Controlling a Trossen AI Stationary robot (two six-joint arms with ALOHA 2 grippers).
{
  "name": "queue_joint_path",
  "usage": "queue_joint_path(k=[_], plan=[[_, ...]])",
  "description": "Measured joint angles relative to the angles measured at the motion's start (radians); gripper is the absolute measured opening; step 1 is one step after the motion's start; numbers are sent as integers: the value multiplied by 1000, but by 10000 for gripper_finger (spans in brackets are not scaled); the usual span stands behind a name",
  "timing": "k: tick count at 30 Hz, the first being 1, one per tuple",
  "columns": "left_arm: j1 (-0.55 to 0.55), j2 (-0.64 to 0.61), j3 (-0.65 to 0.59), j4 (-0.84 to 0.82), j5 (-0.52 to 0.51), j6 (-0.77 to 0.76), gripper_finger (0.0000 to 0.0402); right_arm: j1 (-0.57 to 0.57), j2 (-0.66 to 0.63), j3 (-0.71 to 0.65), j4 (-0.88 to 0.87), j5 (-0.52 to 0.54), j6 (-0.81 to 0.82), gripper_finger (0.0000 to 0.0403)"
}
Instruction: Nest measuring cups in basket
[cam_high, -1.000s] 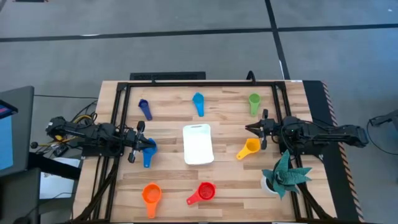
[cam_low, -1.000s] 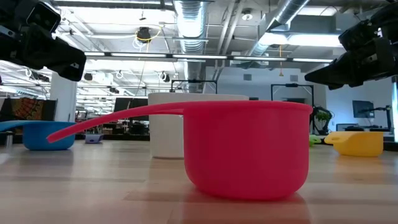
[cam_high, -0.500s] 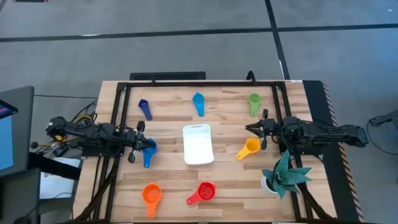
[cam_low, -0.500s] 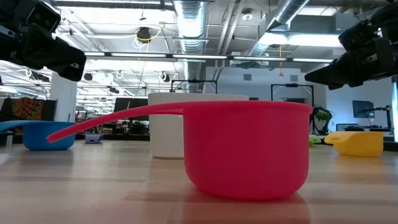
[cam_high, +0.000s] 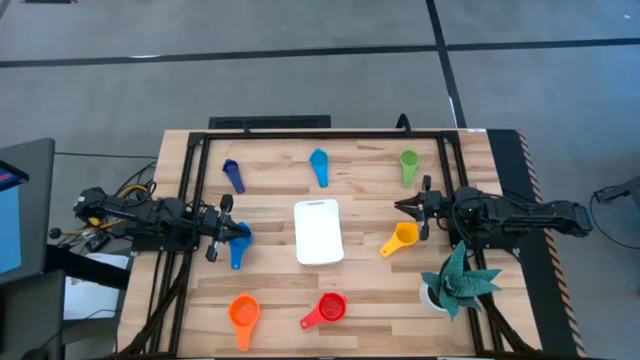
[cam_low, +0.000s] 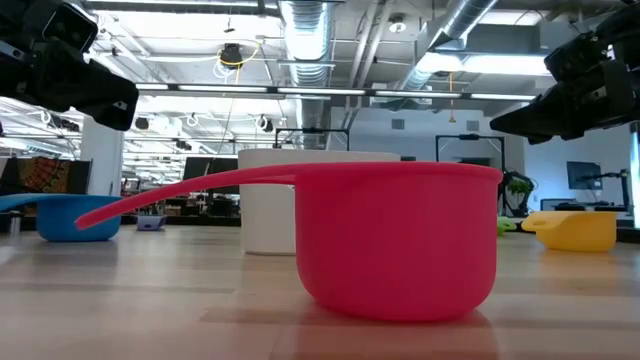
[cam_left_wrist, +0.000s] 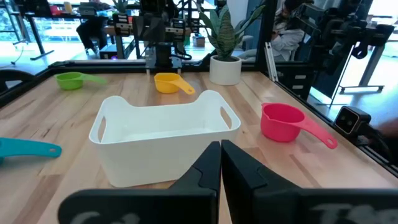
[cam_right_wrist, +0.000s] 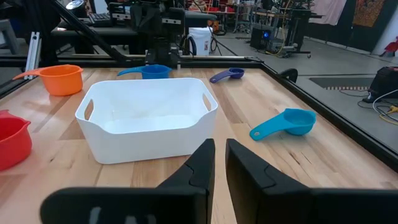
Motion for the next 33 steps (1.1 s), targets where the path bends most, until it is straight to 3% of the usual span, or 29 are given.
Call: queue_joint_path(k=[17,25,33], plan=[[0,0,0,3,-1,0,0,0,0,0,0,0,0,66],[0,-4,0,78,-43,77,0,0,0,0,0,0,-1,66],[0,-4,0,120,-377,67,0,-4,0,0,7,7,-1,66]])
